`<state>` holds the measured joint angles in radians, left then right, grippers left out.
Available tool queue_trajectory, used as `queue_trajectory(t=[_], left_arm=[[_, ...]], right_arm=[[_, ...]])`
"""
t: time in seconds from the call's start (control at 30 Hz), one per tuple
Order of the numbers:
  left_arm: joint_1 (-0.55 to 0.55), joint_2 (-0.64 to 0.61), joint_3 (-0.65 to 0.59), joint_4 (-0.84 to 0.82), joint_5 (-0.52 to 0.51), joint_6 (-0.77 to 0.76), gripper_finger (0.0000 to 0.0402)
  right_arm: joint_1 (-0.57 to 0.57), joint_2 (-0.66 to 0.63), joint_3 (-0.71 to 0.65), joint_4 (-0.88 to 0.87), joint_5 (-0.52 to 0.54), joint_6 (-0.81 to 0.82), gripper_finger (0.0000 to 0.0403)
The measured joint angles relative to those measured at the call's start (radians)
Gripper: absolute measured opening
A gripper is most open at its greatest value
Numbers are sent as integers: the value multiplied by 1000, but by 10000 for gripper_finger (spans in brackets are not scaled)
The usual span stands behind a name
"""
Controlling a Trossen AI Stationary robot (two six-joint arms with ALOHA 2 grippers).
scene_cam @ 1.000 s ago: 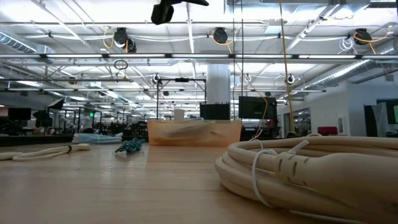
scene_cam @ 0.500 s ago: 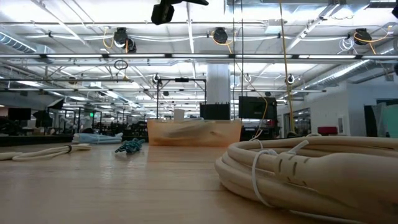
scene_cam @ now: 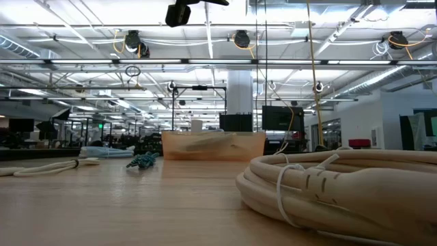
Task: Pick & Place USB Port
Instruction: Put the small black charger cable into the green bin, then put the large blue charger cable into the orange bin
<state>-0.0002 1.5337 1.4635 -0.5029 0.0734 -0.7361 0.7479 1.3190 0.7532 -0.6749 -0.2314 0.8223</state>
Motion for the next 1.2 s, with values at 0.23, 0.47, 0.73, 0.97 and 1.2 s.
queue_trajectory(t=[0.23, 0.47, 0.73, 0.97, 1.2], left_arm=[[0, 0, 0, 7, 0, -7, 56], [0, 0, 0, 8, -3, -24, 56], [0, 0, 0, 10, -3, -28, 56], [-2, 0, 0, 14, -4, -28, 56], [-2, 0, 0, 14, -23, -28, 56]], right_arm=[[0, 0, -79, 116, 0, 26, 10], [0, -3, -119, 132, 24, 46, 10], [0, -5, -120, 142, 24, 73, 39], [0, -21, -123, 145, 21, 107, 97], [0, -95, -125, 147, 14, 129, 135]])
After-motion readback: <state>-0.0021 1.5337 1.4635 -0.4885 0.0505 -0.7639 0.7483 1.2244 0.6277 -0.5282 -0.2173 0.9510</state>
